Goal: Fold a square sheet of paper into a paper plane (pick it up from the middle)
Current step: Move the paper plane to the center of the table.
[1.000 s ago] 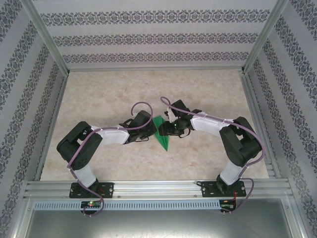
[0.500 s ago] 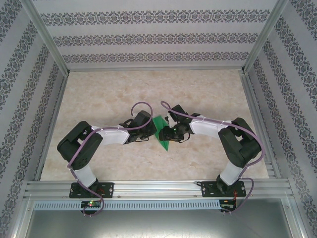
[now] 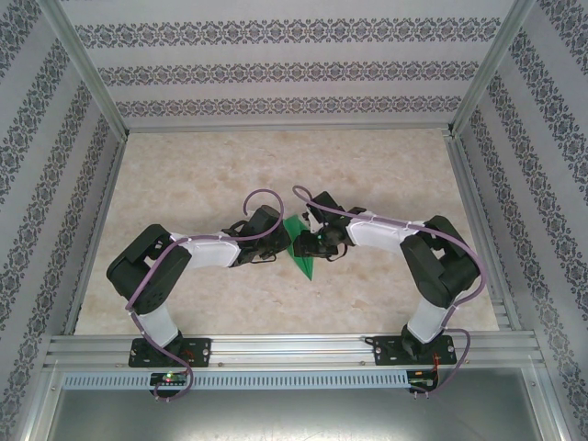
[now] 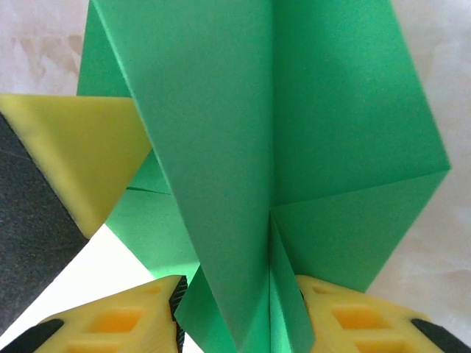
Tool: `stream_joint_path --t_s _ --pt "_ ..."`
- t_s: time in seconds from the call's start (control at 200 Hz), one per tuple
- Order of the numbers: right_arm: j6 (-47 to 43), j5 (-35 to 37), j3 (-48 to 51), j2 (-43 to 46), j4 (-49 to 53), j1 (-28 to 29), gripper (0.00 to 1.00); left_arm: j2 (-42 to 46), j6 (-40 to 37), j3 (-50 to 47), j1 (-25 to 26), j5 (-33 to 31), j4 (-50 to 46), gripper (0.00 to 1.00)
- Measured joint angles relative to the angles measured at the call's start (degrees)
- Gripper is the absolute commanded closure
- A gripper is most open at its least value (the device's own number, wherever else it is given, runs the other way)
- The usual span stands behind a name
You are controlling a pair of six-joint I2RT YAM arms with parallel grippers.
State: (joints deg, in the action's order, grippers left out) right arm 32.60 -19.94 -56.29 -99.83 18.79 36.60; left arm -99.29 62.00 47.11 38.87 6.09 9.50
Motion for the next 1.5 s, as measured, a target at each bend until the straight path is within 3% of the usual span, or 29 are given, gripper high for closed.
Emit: stream_joint_path --t_s 0.2,0.31,0.43,0.585,0.844,1.144,1.499 --pt "-1.0 2.2 -1.3 -0.5 1.9 0.4 0.7 0.0 0.0 0.4 0.0 0.2 -0.7 0.79" --pt "-1.4 3.9 -2.4 -1.0 3.3 0.4 0.81 0.1 0.0 1.3 -0.3 0.1 -3.0 0.68" --pt "-1.5 5.9 -3.4 -1.0 4.9 0.4 0.87 2.1 -0.5 1.8 -1.6 -1.0 -8.0 0.47" --pt "-1.5 9.8 -4.3 -1.0 7.2 0.4 0.87 6.8 -0.5 2.9 -3.4 -4.5 -16.3 0.23" --pt "-1.4 14.5 -6.1 -1.9 10.5 0.4 0.81 12.2 -0.9 3.5 -4.8 -11.6 -27.4 0.0" --pt "-1.2 15.9 -8.0 -5.4 11.7 0.8 0.8 14.5 -0.9 3.5 -5.1 -15.8 -32.6 0.0" --pt "-1.1 17.0 -12.2 -8.3 14.1 1.2 0.88 14.5 -0.9 3.5 -5.8 -16.3 -34.2 0.0"
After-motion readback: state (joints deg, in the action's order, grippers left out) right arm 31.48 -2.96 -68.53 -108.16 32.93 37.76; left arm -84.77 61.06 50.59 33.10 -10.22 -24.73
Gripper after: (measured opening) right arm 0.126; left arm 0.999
